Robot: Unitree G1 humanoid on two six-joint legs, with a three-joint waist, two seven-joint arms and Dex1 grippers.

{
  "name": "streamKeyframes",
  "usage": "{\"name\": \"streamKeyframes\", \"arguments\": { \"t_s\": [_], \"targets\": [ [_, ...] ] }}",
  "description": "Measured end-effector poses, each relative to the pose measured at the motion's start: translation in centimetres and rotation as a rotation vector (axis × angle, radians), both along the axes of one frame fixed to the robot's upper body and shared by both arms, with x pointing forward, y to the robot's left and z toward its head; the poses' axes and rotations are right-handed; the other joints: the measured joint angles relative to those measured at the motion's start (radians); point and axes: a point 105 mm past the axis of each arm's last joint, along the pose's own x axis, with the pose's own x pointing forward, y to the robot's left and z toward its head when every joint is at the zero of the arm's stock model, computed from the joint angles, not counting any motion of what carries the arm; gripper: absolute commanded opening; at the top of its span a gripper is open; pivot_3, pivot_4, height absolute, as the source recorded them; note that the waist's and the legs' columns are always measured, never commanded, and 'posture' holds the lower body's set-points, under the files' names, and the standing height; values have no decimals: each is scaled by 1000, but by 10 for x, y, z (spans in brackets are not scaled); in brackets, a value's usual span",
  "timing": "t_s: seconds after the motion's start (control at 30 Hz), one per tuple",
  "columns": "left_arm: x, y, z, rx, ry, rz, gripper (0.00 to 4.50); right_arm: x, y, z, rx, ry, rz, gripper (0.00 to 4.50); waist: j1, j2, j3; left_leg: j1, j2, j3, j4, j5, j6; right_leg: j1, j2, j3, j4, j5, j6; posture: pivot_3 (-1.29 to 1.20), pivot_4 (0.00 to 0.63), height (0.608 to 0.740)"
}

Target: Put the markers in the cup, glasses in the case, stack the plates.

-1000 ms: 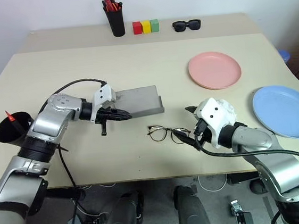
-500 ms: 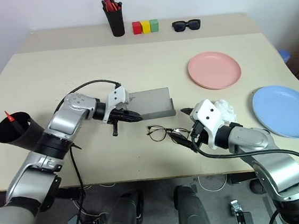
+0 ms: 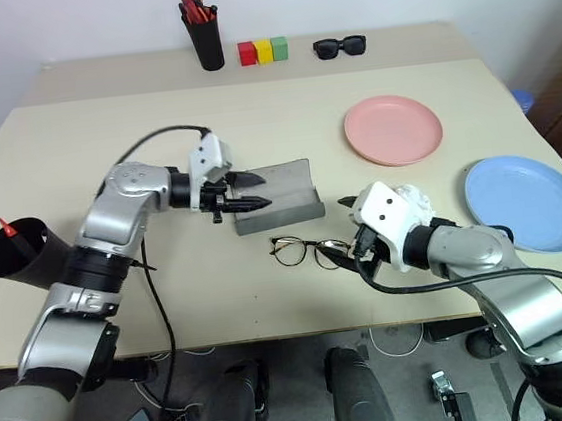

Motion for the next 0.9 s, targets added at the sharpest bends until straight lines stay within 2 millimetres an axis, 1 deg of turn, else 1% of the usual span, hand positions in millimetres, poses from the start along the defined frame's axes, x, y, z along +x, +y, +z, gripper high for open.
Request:
{"name": "streamKeyframes", "arguments": {
  "t_s": [0.07, 0.1, 0.2, 0.23, 0.33, 0.4, 0.5, 0.67, 0.73, 0.83, 0.9],
  "targets": [
    [-10, 9, -1, -15, -22, 7, 2231, -1, 7, 0, -42, -15, 25, 4500, -2, 0, 0, 0, 0, 0, 0, 0, 0, 0, 0, 0, 0, 0, 0, 0, 150, 740],
    [-17, 13, -6, -12, -21, 9, 2231, -1, 10, -2, -60, -17, 30, 4500, -1, 1, 0, 0, 0, 0, 0, 0, 0, 0, 0, 0, 0, 0, 0, 0, 150, 740],
    [-49, 24, -32, -12, 35, 2, 2231, 2, 18, -10, -133, -9, 28, 4500, -1, 1, 0, 0, 1, 1, 0, 0, 0, 0, -1, 0, 0, -2, -3, 0, 150, 740],
    [-63, 27, -41, -12, 67, -3, 2231, 3, 20, -13, -161, -1, 26, 4500, 1, 1, 0, 0, 1, 1, 0, 0, 0, 0, -1, 0, 0, -2, -4, 0, 150, 740],
    [-83, 30, -54, -22, 101, 18, 2231, 4, 25, -17, -210, 6, 20, 4500, 11, 1, 0, 0, 2, 0, 2, 0, 0, 1, -2, 0, -1, -2, -4, 0, 150, 740],
    [-92, 31, -60, -35, 117, 41, 2231, 6, 26, -17, -230, 3, 8, 4500, 11, 1, 0, 0, 2, 0, 2, 0, 0, 2, -3, 0, -1, -2, -4, 0, 150, 740],
    [-102, 29, -63, -83, 113, 68, 2231, 6, 26, -23, -268, 18, -13, 4500, 8, 1, 0, 0, 2, 1, 2, 0, 0, 2, -4, 0, -2, -2, -4, 0, 150, 740],
    [-109, 31, -70, -97, 130, 85, 2231, 10, 26, -25, -291, 21, -36, 4500, 6, 1, 0, 1, 1, 1, 2, 0, 0, 1, -2, 0, -1, -2, -4, 0, 150, 740],
    [-110, 31, -70, -100, 121, 84, 2231, 12, 25, -28, -291, 32, -51, 4500, 6, 1, 0, 1, 1, 1, 2, 0, 0, 1, -2, 0, -1, -2, -4, 0, 150, 740],
    [-109, 31, -68, -111, 89, 83, 2293, 14, 25, -29, -293, 36, -60, 3705, 5, 1, 0, 1, 1, 1, 2, 0, 0, 1, -2, 0, -2, -2, -4, 0, 150, 740],
    [-108, 32, -69, -115, 81, 90, 2293, 16, 25, -29, -293, 31, -64, 2678, 5, 1, 0, 1, 1, 1, 2, 0, 0, 1, -2, 0, -1, -2, -4, 0, 150, 740]
  ]
}}
